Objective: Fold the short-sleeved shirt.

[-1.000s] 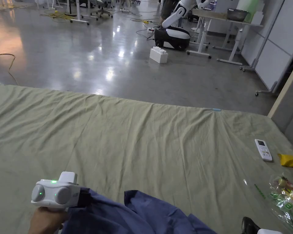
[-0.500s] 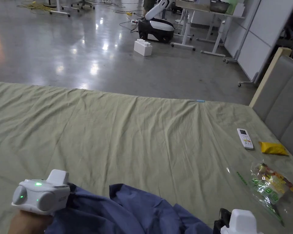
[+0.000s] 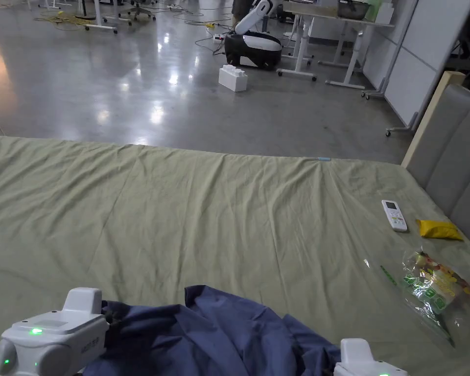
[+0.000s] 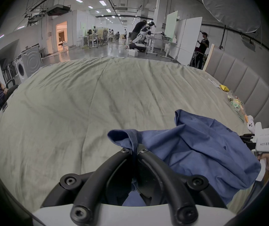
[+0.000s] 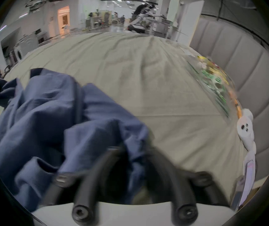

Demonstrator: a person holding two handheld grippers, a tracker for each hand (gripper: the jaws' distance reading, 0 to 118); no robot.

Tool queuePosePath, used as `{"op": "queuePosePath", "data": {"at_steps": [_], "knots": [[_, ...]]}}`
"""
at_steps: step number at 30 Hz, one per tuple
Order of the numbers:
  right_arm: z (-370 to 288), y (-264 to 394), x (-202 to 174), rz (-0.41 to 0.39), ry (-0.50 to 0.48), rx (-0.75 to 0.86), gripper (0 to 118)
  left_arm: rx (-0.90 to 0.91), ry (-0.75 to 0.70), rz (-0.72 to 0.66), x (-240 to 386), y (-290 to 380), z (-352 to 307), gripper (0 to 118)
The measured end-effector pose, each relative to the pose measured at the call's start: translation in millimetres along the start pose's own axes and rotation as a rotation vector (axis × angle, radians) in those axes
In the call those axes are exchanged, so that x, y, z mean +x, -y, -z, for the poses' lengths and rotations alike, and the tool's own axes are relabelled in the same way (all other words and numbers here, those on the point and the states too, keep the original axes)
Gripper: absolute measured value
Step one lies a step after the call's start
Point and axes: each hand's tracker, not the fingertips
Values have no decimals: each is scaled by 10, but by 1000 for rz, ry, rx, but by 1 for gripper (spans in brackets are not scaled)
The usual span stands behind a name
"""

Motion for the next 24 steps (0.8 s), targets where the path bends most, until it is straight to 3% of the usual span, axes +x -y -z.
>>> {"op": "queuePosePath", "data": {"at_steps": [1, 4, 8, 14, 24], "knots": [[-13, -10, -63, -9, -38, 15, 6, 3, 1, -6, 35, 32, -41, 5], [-44, -28, -171, -85, 39, 10, 6, 22, -10, -10, 80, 15, -91, 4], [-312, -62, -98, 17, 40, 115, 6, 71, -7, -32, 49, -156, -284, 4], [-910, -337, 24, 34, 40, 299, 6, 166, -5, -3, -136, -430, -390, 4], [-1993, -968, 190, 54, 73, 561, 6, 346, -46, 41, -248, -1034, -1261, 4]]}}
